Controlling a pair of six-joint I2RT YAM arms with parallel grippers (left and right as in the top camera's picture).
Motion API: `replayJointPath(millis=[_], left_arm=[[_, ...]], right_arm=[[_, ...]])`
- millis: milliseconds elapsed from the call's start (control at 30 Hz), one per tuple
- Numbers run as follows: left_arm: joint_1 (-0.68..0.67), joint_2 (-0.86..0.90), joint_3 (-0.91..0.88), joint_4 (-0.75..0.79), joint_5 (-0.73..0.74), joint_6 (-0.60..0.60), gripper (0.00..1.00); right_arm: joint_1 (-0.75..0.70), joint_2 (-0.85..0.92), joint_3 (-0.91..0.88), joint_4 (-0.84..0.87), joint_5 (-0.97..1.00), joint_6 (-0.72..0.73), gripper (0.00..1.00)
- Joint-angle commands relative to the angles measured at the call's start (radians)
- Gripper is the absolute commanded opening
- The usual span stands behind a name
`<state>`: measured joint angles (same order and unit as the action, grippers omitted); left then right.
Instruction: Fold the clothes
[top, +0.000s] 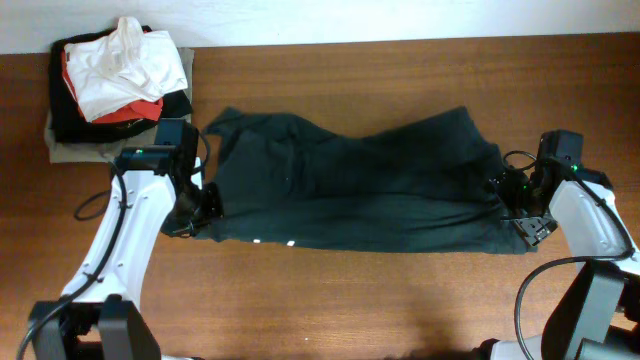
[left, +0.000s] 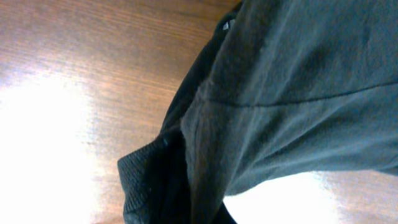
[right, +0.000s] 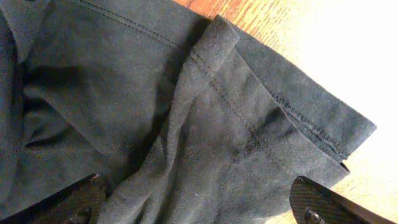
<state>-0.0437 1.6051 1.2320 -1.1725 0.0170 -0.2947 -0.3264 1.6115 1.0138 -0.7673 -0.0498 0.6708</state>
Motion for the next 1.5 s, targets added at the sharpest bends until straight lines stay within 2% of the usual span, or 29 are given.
replayJointPath(millis=[0, 100, 200, 333, 467, 600, 633, 667, 733, 900, 1000, 1067, 1167, 1200, 1367, 1467], left_arm=[[0.001, -0.037, -0.005, -0.019, -0.025, -0.020, 0.01], [0.001, -0.037, -0.005, -0.043, -0.026, -0.020, 0.01], [0.002, -0.037, -0.005, -0.060, -0.113, -0.076, 0.01], [0.004, -0.037, -0.005, -0.059, -0.112, -0.079, 0.01], [0.004, -0.037, -0.005, -0.056, -0.112, -0.079, 0.01], [0.004, -0.037, -0.005, -0.048, -0.112, -0.079, 0.01], [0.004, -0.037, -0.005, -0.045, -0.112, -0.079, 0.01], [0.004, -0.037, -0.005, -0.044, -0.111, -0.079, 0.01], [0.004, -0.037, -0.005, -0.042, -0.112, -0.079, 0.01], [0.004, -0.037, -0.005, -0.028, -0.111, -0.079, 0.01], [0.004, -0.037, -0.005, -0.028, -0.111, -0.079, 0.01], [0.004, -0.037, -0.005, -0.029, -0.111, -0.079, 0.01], [0.004, -0.037, -0.005, -0.033, -0.111, -0.079, 0.01], [0.004, -0.037, -0.005, -0.037, -0.111, -0.079, 0.01], [0.004, -0.037, -0.005, -0.079, -0.112, -0.098, 0.01], [0.004, -0.037, -0.005, -0.116, -0.112, -0.098, 0.01]], right_arm=[[0.005, 0.006, 0.015, -0.003, 0.020, -0.040, 0.99], [0.004, 0.005, 0.017, -0.003, 0.020, -0.083, 0.99], [0.004, 0.005, 0.045, -0.043, 0.020, -0.117, 0.99], [0.004, 0.005, 0.067, -0.063, 0.057, -0.124, 0.99], [0.006, 0.018, 0.062, -0.033, 0.062, -0.196, 0.99], [0.005, 0.080, 0.043, -0.024, 0.061, -0.196, 0.99], [0.005, 0.106, 0.043, -0.018, 0.062, -0.196, 0.98], [0.005, 0.142, 0.043, -0.014, 0.061, -0.196, 0.91], [0.005, 0.162, 0.043, -0.015, 0.059, -0.196, 0.86], [0.005, 0.166, 0.036, -0.048, 0.057, -0.192, 0.84], [0.005, 0.166, 0.012, -0.041, 0.058, -0.183, 0.64], [0.005, 0.166, 0.011, -0.044, 0.058, -0.180, 0.54], [0.004, 0.166, 0.011, -0.045, 0.062, -0.165, 0.14], [0.001, 0.166, 0.013, -0.048, 0.062, -0.165, 0.06], [-0.092, 0.152, 0.092, -0.167, 0.065, -0.163, 0.04], [-0.121, 0.137, 0.146, -0.231, 0.062, -0.223, 0.04]])
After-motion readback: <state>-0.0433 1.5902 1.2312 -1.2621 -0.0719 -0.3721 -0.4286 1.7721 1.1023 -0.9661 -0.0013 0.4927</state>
